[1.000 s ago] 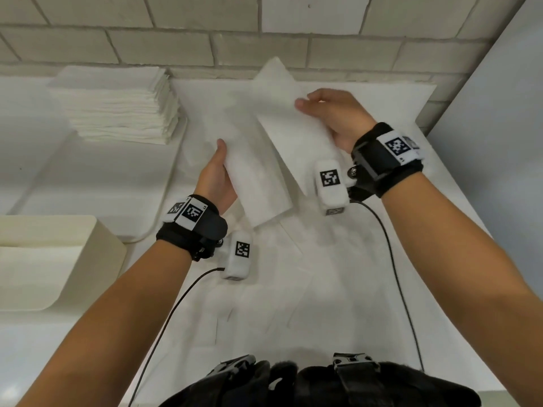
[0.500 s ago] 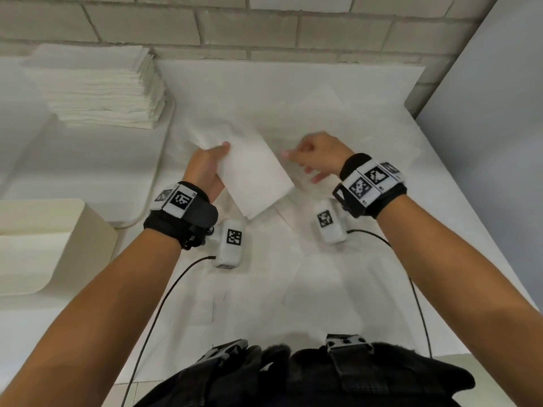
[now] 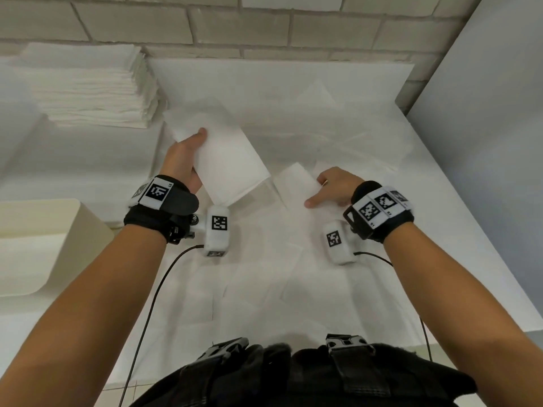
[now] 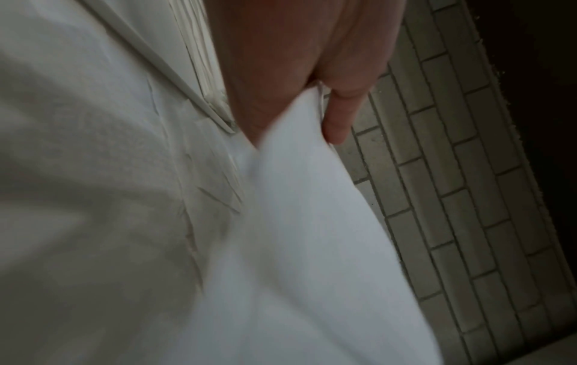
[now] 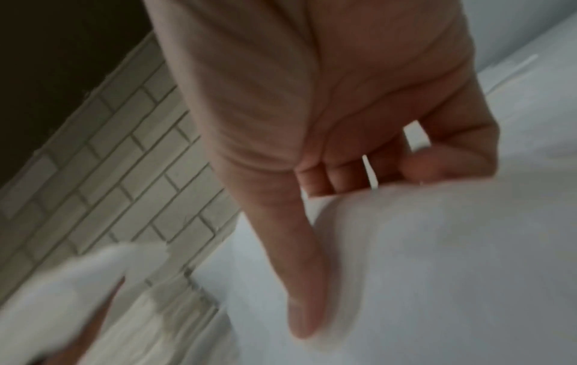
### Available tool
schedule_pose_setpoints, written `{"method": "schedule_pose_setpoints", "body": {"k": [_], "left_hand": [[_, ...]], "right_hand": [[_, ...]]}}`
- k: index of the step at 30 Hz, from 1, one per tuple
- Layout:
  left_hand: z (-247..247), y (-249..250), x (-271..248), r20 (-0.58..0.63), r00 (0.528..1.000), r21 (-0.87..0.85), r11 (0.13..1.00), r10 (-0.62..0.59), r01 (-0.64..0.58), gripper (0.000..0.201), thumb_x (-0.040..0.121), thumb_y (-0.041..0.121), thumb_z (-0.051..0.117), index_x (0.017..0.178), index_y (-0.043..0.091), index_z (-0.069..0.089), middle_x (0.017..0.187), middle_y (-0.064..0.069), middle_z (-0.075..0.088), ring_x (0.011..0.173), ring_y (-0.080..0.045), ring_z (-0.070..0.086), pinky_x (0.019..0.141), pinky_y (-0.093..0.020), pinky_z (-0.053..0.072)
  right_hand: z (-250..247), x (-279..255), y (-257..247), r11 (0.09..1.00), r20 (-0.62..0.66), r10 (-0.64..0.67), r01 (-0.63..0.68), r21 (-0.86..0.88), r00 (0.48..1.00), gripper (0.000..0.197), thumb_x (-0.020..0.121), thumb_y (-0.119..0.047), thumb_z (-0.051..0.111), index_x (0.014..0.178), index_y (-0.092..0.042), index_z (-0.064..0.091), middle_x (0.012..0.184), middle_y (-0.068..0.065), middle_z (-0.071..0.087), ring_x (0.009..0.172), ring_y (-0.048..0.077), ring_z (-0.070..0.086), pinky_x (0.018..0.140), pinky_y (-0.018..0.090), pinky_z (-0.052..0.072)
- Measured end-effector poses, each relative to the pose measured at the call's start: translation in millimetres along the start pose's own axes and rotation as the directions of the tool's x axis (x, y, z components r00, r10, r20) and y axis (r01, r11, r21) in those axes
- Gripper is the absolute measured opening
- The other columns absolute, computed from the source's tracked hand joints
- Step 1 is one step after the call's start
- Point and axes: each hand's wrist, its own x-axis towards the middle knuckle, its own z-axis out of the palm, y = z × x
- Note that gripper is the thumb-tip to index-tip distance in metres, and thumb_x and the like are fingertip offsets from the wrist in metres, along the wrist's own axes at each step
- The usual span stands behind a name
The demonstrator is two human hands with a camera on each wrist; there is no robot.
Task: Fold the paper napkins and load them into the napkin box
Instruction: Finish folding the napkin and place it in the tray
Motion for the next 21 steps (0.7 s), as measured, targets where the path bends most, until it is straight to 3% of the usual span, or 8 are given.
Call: {"method": "schedule_pose_setpoints", "body": {"k": [3,6,8,10,12,14,17,21], "left_hand": [[-1,-2,-1,0.007,1.0,-0.016,1.0,-0.025,0.025,0.015,0.096,0.012,0.05,0.095,0.014,0.064,0.098,-0.004,0.072,0.105,-0.022,0.065,0.099,-0.042,0.047],[-2,-3,1,0.013,1.0,-0.016,1.0,-0.022,0.023,0.014,0.096,0.012,0.05,0.1,0.015,0.064,0.103,-0.005,0.071,0.105,-0.022,0.065,0.097,-0.041,0.048],[-6,-1,4,-0.016,1.0,-0.014,1.0,-0.019,0.019,0.015,0.095,0.014,0.051,0.105,0.014,0.063,0.098,-0.002,0.073,0.1,-0.019,0.067,0.094,-0.038,0.051],[-11,1,9,-0.055,0.998,-0.029,1.0,-0.006,0.004,0.026,0.095,0.015,0.052,0.12,0.01,0.058,0.1,-0.003,0.073,0.095,-0.017,0.069,0.083,-0.034,0.055],[-15,4,14,-0.086,0.996,-0.035,0.999,0.019,-0.022,0.035,0.094,0.015,0.053,0.129,0.009,0.051,0.109,-0.004,0.069,0.095,-0.016,0.069,0.076,-0.031,0.057],[-17,3,16,-0.093,0.995,-0.04,0.999,0.021,-0.025,0.037,0.095,0.015,0.052,0.131,0.009,0.05,0.113,-0.005,0.068,0.096,-0.016,0.069,0.079,-0.032,0.057],[-15,-4,19,-0.083,0.997,-0.007,1.0,-0.002,0.002,0.034,0.095,0.015,0.052,0.128,0.01,0.053,0.107,-0.002,0.071,0.097,-0.016,0.068,0.077,-0.03,0.056],[-16,-6,27,-0.109,0.994,0.038,0.999,0.022,-0.018,0.034,0.095,0.017,0.052,0.128,0.011,0.053,0.112,-0.002,0.068,0.097,-0.013,0.068,0.072,-0.026,0.056]], "right_hand": [[-11,1,5,0.982,0.052,-0.044,0.034,0.184,0.998,0.039,0.077,-0.017,0.075,0.113,-0.008,0.064,0.108,0.006,0.067,0.096,0.022,0.062,0.07,0.023,0.049],[-24,3,11,0.904,0.046,-0.085,0.057,0.424,0.995,0.043,0.079,-0.011,0.072,0.12,-0.01,0.059,0.114,0.007,0.065,0.104,0.025,0.063,0.086,0.037,0.053],[-40,3,16,0.817,-0.079,-0.109,0.134,0.561,0.991,0.046,0.081,-0.009,0.07,0.124,-0.005,0.055,0.114,0.009,0.065,0.102,0.025,0.064,0.087,0.039,0.052],[-62,1,20,0.744,-0.249,-0.101,0.239,0.624,0.963,0.04,0.081,-0.008,0.069,0.119,-0.005,0.057,0.098,0.001,0.071,0.086,0.014,0.068,0.08,0.034,0.055],[-89,-1,21,0.762,-0.342,-0.089,0.285,0.581,0.936,0.028,0.08,-0.01,0.07,0.107,-0.011,0.064,0.089,-0.007,0.07,0.077,0.005,0.068,0.076,0.029,0.056],[-111,2,23,0.851,-0.314,-0.091,0.238,0.468,0.945,0.022,0.077,-0.017,0.075,0.098,-0.017,0.067,0.1,-0.001,0.07,0.089,0.011,0.068,0.085,0.033,0.053],[-119,8,27,0.967,-0.158,-0.065,0.101,0.232,0.985,0.022,0.073,-0.026,0.078,0.091,-0.017,0.068,0.107,0.005,0.069,0.096,0.021,0.066,0.092,0.037,0.051],[-79,21,17,0.988,0.116,-0.121,0.132,-0.086,0.986,0.02,0.073,-0.032,0.077,0.081,-0.017,0.069,0.091,0.005,0.069,0.078,0.02,0.062,0.077,0.031,0.05]]}}
